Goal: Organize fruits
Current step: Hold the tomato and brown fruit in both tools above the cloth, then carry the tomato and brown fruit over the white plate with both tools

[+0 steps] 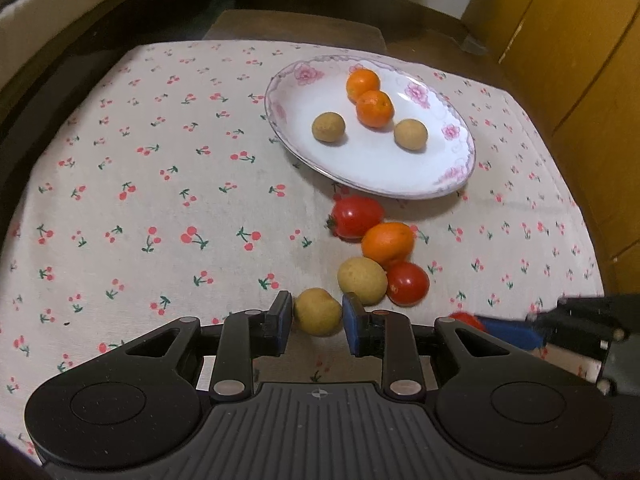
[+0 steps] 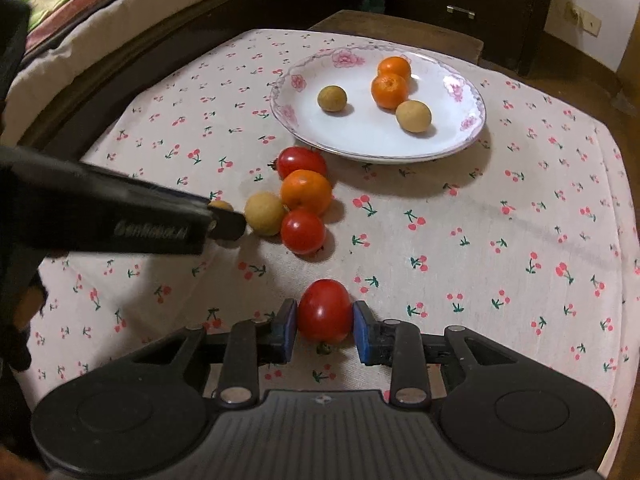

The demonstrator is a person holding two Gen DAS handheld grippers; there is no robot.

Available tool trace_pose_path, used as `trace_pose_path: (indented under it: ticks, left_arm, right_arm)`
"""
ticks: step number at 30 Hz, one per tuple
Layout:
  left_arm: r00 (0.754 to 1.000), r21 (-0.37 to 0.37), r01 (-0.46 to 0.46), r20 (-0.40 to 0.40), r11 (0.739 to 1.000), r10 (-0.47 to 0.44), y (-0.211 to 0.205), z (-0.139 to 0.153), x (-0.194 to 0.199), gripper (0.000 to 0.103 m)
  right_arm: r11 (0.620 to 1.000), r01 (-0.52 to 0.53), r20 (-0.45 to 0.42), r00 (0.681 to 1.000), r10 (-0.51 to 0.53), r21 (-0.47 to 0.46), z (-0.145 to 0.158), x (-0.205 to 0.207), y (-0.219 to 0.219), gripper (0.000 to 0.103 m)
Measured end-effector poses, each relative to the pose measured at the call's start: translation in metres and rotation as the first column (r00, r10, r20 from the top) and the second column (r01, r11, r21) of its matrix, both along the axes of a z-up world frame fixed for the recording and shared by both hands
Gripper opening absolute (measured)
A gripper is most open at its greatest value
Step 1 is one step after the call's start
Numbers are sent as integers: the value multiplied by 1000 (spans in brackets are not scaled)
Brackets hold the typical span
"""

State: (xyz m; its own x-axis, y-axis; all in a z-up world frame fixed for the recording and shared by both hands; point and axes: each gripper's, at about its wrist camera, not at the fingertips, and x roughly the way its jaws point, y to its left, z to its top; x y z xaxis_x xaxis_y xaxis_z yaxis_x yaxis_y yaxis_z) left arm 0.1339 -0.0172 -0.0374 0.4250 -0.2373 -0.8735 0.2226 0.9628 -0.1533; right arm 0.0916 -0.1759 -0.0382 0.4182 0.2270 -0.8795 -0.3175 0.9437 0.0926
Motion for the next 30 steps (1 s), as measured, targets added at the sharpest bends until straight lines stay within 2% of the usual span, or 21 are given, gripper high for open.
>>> trace_pose_path:
  ticks: [13, 30]
  left_arm:
    - [998, 97, 54, 37, 994, -57, -15, 0, -8, 35]
    - [995, 67, 63, 70, 996, -68, -17, 19, -11, 35]
  right_arm:
    - [1000, 5, 11, 1000, -5, 10, 5, -1, -1, 30]
    - [998, 38, 71, 997, -41, 41, 27, 7, -8, 30]
